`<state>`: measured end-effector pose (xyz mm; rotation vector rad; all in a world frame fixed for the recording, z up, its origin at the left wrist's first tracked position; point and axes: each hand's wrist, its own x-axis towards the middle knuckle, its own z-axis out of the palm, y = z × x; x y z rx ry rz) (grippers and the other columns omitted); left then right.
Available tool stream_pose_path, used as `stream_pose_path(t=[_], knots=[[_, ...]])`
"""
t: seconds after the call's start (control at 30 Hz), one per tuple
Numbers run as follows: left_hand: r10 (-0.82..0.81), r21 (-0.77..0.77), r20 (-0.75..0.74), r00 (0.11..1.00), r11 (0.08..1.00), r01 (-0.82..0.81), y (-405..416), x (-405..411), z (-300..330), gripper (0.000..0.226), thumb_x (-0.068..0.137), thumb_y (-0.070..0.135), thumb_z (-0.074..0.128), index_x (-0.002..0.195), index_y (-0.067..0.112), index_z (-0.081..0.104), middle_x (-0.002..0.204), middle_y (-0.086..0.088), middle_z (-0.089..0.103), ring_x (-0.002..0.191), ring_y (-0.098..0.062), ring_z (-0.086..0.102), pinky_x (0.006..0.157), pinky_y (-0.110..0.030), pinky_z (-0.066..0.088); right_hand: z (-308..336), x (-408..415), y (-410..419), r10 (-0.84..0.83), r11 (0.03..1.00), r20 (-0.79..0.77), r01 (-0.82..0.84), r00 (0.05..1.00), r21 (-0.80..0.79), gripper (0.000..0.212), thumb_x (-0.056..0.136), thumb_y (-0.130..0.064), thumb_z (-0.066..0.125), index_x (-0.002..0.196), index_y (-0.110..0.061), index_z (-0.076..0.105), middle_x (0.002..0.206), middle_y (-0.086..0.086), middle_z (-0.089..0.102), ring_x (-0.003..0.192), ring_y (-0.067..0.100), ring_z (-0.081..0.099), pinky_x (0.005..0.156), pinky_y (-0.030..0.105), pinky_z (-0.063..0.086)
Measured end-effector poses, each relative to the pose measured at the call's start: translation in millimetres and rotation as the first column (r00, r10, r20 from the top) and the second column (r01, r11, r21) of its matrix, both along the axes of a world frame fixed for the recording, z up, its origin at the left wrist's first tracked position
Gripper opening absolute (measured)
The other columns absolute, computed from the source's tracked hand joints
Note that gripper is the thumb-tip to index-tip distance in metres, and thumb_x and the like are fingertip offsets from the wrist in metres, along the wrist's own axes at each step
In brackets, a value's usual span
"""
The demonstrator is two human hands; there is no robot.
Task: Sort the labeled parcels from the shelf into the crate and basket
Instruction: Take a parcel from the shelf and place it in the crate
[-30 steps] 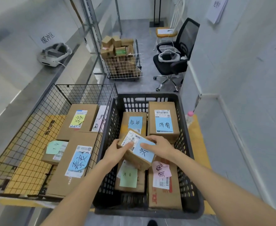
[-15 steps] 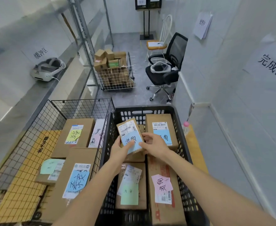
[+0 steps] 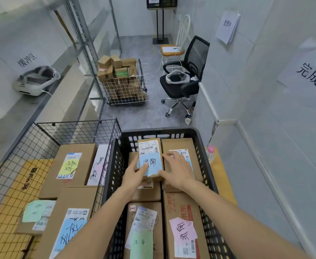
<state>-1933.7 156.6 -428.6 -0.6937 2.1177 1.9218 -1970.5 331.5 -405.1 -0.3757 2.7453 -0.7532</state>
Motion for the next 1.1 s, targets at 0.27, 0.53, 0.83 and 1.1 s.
stream_pose_path(t=[0.27, 0.53, 0.83, 1.1], knots=[[-0.039, -0.046, 0.038, 0.998, 0.998, 0.041, -5, -13, -5, 0.046, 0.1, 0.033, 0.062, 0.135, 0.056, 0.043, 0.113, 0.012, 0.07, 0.104, -0.018, 0.069, 0.089, -0.05, 0.06, -16, -12, -3, 0.052, 0.998, -0.019, -0.051, 0.998, 0.038, 0.079, 0.09, -0.057, 0.062, 0.156, -0.032, 0.028, 0.163, -0.003, 0.023, 0.151, 0.018, 0.014, 0.122, 0.039, 0.01], [0.098, 0.105, 0.163, 0.982, 0.988, -0.116, -17, 12, 13, 0.04, 0.1, 0.026, 0.063, 0.136, 0.036, 0.048, 0.11, 0.0, 0.073, 0.097, -0.025, 0.074, 0.058, -0.023, 0.057, -28, -19, -23, 0.181, 0.983, 0.058, -0.183, 0.982, 0.029, 0.114, 0.076, -0.068, 0.072, 0.162, -0.028, 0.009, 0.167, -0.01, 0.015, 0.155, 0.016, -0.006, 0.125, 0.042, -0.008], [-0.315, -0.668, -0.065, 0.947, 0.719, 0.193, -50, -16, 8, 0.096, 0.079, 0.021, 0.082, 0.158, 0.02, 0.028, 0.164, -0.002, 0.022, 0.15, -0.013, 0.021, 0.118, -0.03, 0.031, -8, -37, -39, 0.322, 0.937, 0.102, -0.332, 0.941, 0.105, 0.11, 0.077, -0.055, 0.076, 0.162, -0.031, 0.009, 0.169, -0.008, 0.012, 0.155, 0.016, -0.001, 0.124, 0.05, -0.004], [-0.496, -0.832, 0.263, 0.828, 0.318, 0.455, -54, -35, 20, 0.093, 0.085, 0.036, 0.078, 0.158, 0.022, 0.021, 0.165, -0.01, 0.009, 0.151, -0.027, 0.009, 0.115, -0.04, 0.034, -15, -42, -20, 0.316, 0.927, 0.014, -0.312, 0.949, 0.21, 0.105, 0.077, -0.075, 0.063, 0.161, -0.031, 0.016, 0.167, -0.007, 0.015, 0.155, 0.014, 0.003, 0.125, 0.048, -0.002]])
